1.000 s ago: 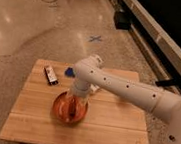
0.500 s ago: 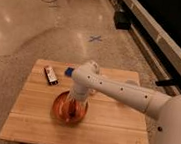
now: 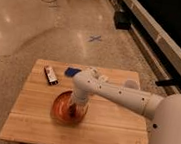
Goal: Place the pepper on the white sponge
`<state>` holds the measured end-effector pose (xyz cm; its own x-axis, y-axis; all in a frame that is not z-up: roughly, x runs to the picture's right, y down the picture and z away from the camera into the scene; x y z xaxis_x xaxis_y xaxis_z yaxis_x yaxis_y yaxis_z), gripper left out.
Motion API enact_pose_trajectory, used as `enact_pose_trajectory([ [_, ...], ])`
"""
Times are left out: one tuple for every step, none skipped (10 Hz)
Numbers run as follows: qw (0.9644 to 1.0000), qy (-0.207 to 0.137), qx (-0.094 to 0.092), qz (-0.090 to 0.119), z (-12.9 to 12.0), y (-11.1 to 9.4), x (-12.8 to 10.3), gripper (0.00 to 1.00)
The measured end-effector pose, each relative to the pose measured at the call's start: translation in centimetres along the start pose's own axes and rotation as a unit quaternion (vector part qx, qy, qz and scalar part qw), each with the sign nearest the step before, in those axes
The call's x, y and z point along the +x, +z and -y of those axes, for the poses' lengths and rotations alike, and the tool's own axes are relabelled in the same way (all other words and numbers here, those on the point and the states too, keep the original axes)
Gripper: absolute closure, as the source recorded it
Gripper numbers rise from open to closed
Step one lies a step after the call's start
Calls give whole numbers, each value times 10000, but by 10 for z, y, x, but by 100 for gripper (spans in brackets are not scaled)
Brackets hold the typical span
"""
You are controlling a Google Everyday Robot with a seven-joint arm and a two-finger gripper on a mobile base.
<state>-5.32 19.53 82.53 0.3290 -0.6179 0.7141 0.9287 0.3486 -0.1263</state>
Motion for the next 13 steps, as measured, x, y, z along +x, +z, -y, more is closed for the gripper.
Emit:
enact_pose_trajectory([
  [10000,-6,-18,13,1,4,-1,35],
  [10000,-21,-24,18,3,6,-2,35],
  [10000,-56,-42,17,5,8,-3,35],
  [9999,-92,-61,12,7,10,-4,39],
  [9999,-139,-82,7,10,12,-6,46],
  [9998,-173,-98,-3,12,14,-7,49],
  [9997,-211,-113,-11,15,15,-9,57],
  [9996,-246,-124,-21,17,15,-10,67],
  [9995,-278,-150,-42,17,15,-10,77],
  [9994,-282,-187,-57,17,15,-10,84],
  [9993,-266,-255,-96,16,11,-8,96],
  [9992,-254,-281,-132,16,5,-6,100],
  [9992,-250,-268,-166,21,-5,-4,100],
])
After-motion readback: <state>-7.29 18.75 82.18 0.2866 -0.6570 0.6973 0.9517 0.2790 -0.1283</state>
